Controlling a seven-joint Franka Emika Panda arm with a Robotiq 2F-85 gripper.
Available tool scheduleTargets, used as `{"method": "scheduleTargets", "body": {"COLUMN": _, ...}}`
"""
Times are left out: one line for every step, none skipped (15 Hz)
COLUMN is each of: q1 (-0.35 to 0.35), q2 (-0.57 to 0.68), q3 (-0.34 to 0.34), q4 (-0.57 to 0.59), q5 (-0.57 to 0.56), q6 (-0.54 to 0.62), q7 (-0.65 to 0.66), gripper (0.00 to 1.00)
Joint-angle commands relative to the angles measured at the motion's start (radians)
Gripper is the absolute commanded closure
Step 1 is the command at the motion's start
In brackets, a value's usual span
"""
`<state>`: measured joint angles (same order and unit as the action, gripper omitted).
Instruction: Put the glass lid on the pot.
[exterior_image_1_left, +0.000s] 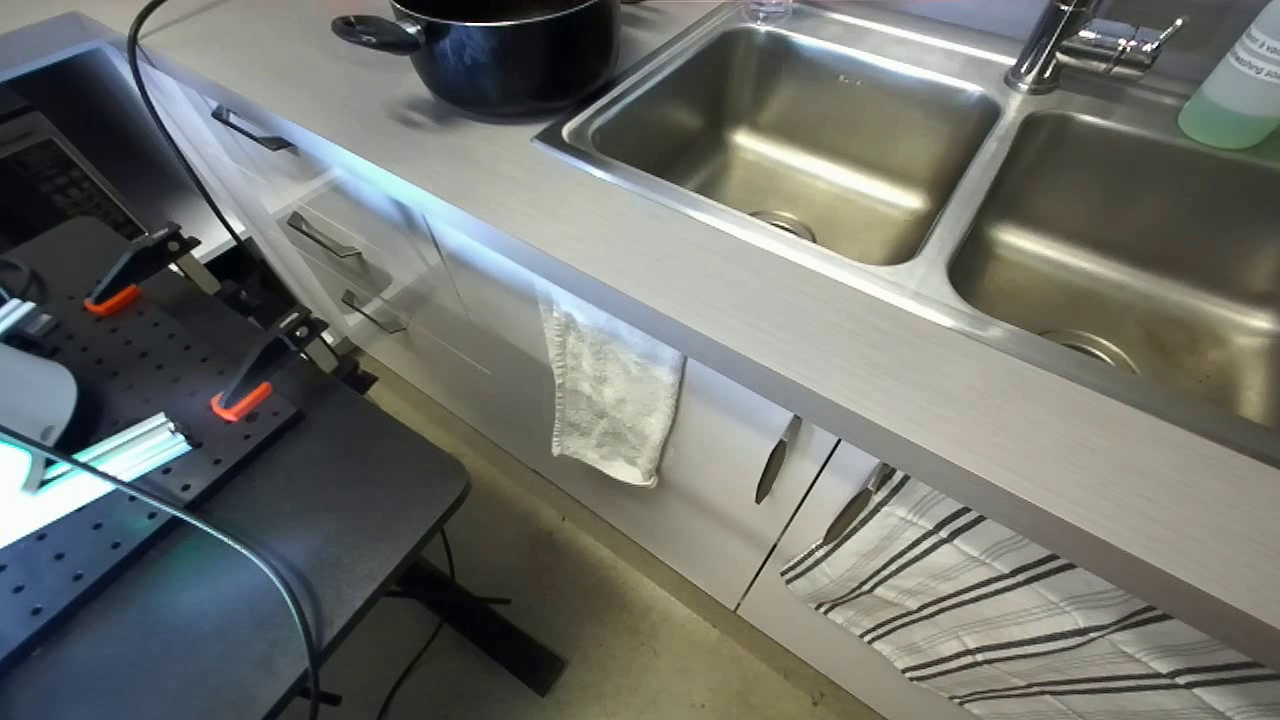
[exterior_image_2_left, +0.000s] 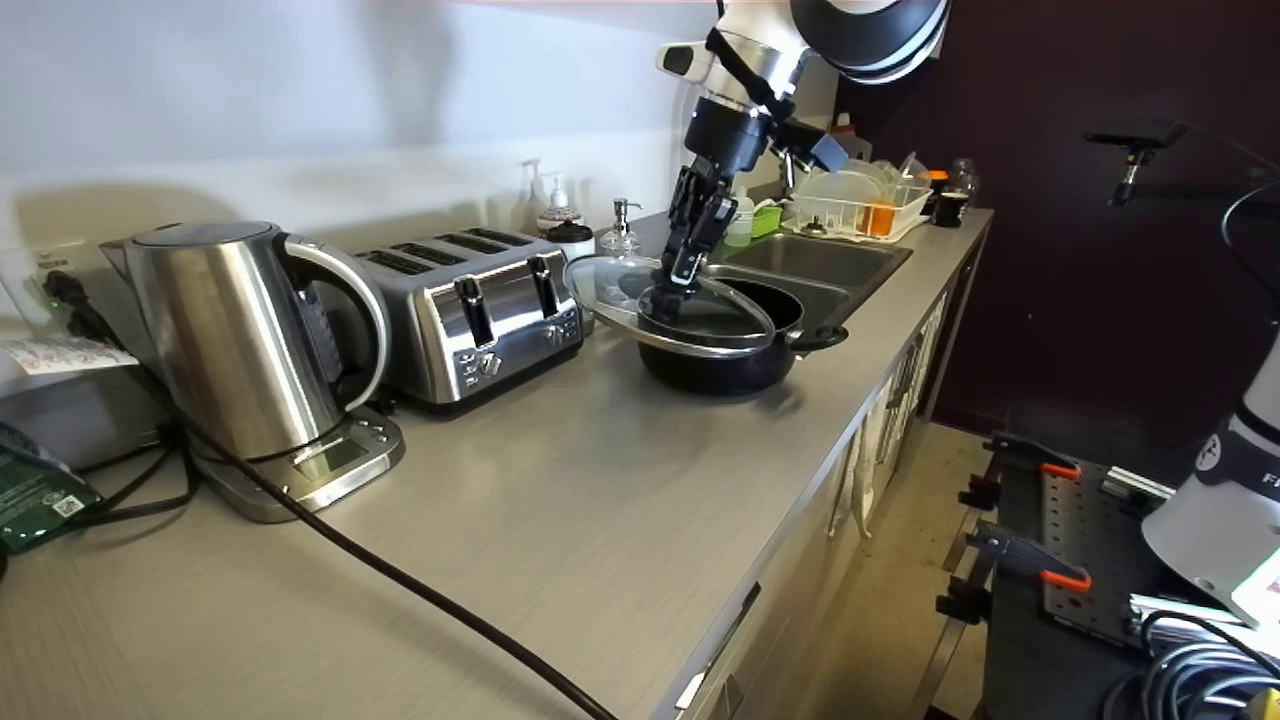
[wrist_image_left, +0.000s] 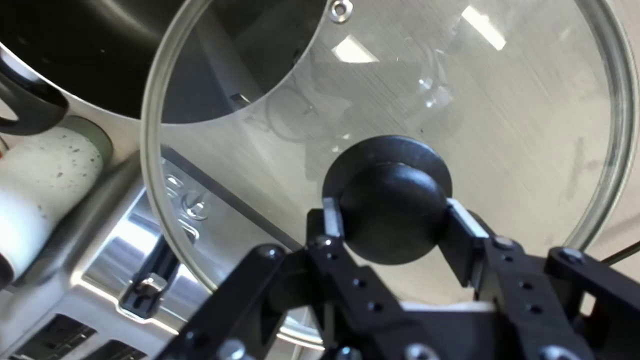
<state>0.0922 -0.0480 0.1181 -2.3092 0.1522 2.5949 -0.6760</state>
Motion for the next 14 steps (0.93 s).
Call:
{"method": "scheduleTargets", "body": {"q1": -0.017, "q2": 0.003, "q3": -0.034, "q4": 0.043, "q5": -0.073, "q6": 0.002, "q7": 0.128, "gripper": 0.75}}
{"method": "scheduleTargets", "body": {"q1": -0.023, "q2": 0.007, "q3": -0.041, "q4": 0.052, "q5": -0.092, "q6": -0.001, "q7": 0.157, "gripper": 0.75}}
{"method": "scheduleTargets", "body": {"q1": -0.032, "q2": 0.014, "q3": -0.051, "q4": 0.065, "q5": -0.110, "q6": -0.005, "q7": 0.188, "gripper": 0.75}}
{"method": "scheduleTargets", "body": {"q1": -0.039, "q2": 0.018, "q3": -0.059, "q4": 0.073, "q5": -0.126, "q6": -0.007, "q7": 0.216, "gripper": 0.75}}
{"method": "scheduleTargets", "body": {"q1": -0.048, "q2": 0.025, "q3": -0.068, "q4": 0.084, "q5": -0.141, "q6": -0.010, "q7": 0.244, "gripper": 0.75}}
{"method": "scheduleTargets", "body": {"q1": -0.054, "q2": 0.030, "q3": -0.074, "q4": 0.092, "q5": -0.153, "q6": -0.011, "q7": 0.267, "gripper": 0.75}}
{"method": "scheduleTargets", "body": {"q1": -0.062, "q2": 0.037, "q3": -0.082, "q4": 0.101, "q5": -0.163, "q6": -0.015, "q7": 0.290, "gripper": 0.75}}
{"method": "scheduleTargets", "body": {"q1": -0.069, "q2": 0.043, "q3": -0.088, "q4": 0.109, "q5": -0.170, "q6": -0.017, "q7": 0.309, "gripper": 0.75}}
{"method": "scheduleTargets", "body": {"q1": -0.076, "q2": 0.050, "q3": -0.095, "q4": 0.114, "q5": -0.178, "q6": -0.019, "q7": 0.327, "gripper": 0.75}}
{"method": "scheduleTargets", "body": {"q1": -0.083, "q2": 0.057, "q3": -0.102, "q4": 0.120, "q5": -0.186, "q6": -0.022, "q7": 0.346, "gripper": 0.75}}
{"method": "scheduleTargets", "body": {"q1": -0.091, "q2": 0.066, "q3": -0.109, "q4": 0.128, "q5": -0.193, "q6": -0.027, "q7": 0.364, "gripper": 0.75}}
{"method": "scheduleTargets", "body": {"q1": -0.098, "q2": 0.076, "q3": -0.116, "q4": 0.136, "q5": -0.200, "q6": -0.033, "q7": 0.382, "gripper": 0.75}}
{"method": "scheduleTargets", "body": {"q1": -0.106, "q2": 0.087, "q3": -0.123, "q4": 0.146, "q5": -0.204, "q6": -0.042, "q7": 0.401, "gripper": 0.75}}
{"method": "scheduleTargets", "body": {"q1": -0.112, "q2": 0.096, "q3": -0.130, "q4": 0.154, "q5": -0.207, "q6": -0.048, "q7": 0.417, "gripper": 0.75}}
